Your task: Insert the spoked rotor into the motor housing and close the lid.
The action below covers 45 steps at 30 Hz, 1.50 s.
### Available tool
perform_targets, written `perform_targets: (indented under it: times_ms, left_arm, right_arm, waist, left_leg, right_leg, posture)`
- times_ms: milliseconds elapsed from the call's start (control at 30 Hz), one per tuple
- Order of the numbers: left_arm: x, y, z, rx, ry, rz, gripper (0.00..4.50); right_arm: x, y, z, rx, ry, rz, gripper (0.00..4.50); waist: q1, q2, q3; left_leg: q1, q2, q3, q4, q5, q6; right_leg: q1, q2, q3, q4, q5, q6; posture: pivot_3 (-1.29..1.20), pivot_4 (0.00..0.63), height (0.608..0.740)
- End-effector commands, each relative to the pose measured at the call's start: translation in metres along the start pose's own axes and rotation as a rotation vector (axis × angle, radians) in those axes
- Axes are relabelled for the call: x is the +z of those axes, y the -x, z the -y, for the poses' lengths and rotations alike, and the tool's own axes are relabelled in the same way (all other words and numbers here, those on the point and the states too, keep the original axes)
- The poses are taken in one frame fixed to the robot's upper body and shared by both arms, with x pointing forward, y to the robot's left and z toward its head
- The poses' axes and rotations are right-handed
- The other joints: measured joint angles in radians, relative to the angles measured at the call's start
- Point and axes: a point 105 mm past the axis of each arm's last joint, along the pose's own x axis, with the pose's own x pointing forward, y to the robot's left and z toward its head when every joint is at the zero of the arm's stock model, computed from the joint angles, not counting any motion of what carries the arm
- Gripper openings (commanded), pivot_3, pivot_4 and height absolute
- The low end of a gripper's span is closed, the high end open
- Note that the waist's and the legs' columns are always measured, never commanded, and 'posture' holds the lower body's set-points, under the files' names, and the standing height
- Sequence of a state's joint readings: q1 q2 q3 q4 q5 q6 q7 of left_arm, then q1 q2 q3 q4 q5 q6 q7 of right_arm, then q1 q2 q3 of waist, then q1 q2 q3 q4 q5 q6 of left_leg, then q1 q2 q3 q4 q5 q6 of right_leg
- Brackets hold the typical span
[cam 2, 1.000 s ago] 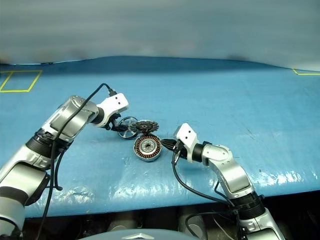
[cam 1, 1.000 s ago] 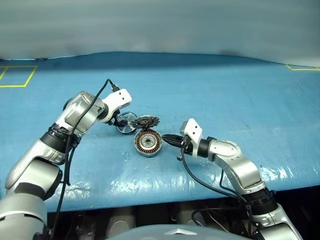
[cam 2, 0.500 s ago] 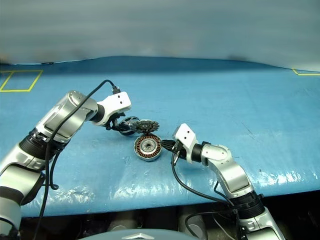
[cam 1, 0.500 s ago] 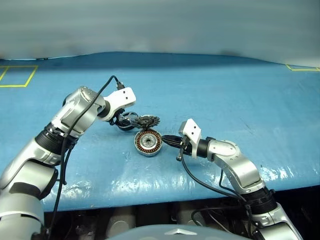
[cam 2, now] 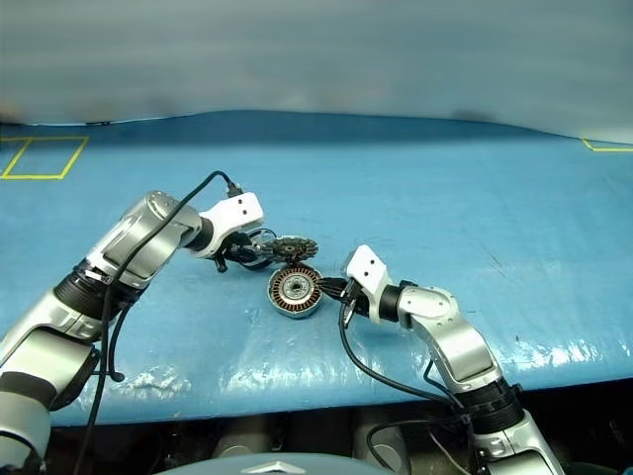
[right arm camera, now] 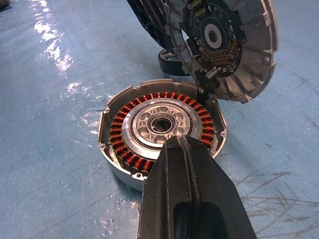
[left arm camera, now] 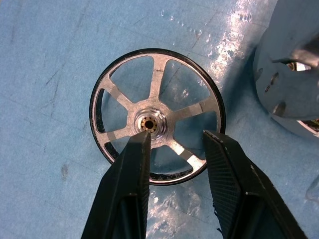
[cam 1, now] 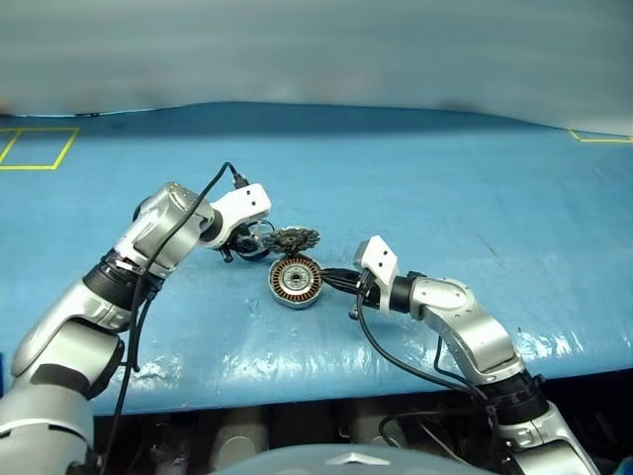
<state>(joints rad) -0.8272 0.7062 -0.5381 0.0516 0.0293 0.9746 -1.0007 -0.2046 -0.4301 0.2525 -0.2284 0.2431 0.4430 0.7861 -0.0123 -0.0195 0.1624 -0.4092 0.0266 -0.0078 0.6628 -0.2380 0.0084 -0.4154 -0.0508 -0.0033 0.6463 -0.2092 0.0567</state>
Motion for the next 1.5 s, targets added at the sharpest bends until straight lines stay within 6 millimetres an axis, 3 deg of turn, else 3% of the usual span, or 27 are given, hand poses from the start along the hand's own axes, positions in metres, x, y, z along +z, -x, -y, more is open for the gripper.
perform_targets:
  times_ms: [33, 733, 1433, 1500]
  left_arm:
    - [0.011, 0.005, -0.006, 0.012, 0.056, 0.06, 1.72]
    - [-0.004, 0.009, 0.001, -0.03, 0.193, 0.073, 1.72]
    - [-0.019, -0.015, 0.012, -0.024, 0.283, 0.06, 1.72]
    - [-0.019, -0.016, 0.012, -0.02, 0.289, 0.067, 1.34]
  right_arm:
    - [0.003, 0.002, -0.001, 0.003, 0.018, 0.011, 0.0]
    - [0.0, 0.001, 0.0, 0.01, 0.02, -0.003, 0.0]
    - [0.001, -0.001, 0.0, 0.011, 0.024, 0.005, 0.0]
    - [0.001, 0.0, 0.0, 0.01, 0.024, 0.005, 0.0]
  waist:
    - [0.0, 0.0, 0.0]
    - [-0.001, 0.0, 0.0]
    - [0.0, 0.0, 0.0]
    - [0.0, 0.0, 0.0]
  left_leg:
    - [0.0, 0.0, 0.0, 0.0, 0.0, 0.0]
    - [0.0, 0.0, 0.0, 0.0, 0.0, 0.0]
    - [0.0, 0.0, 0.0, 0.001, 0.0, 0.0]
    - [0.0, 0.0, 0.0, 0.001, 0.0, 0.0]
  right_leg:
    - [0.0, 0.0, 0.0, 0.0, 0.0, 0.0]
    - [0.0, 0.0, 0.001, 0.0, 0.001, 0.0]
    - [0.0, 0.0, 0.001, 0.0, 0.002, -0.001]
    - [0.0, 0.0, 0.001, 0.0, 0.002, -0.001]
  posture:
    - [0.0, 0.15, 0.74]
    - [0.0, 0.15, 0.74]
    - [0.0, 0.15, 0.74]
    - [0.0, 0.15, 0.74]
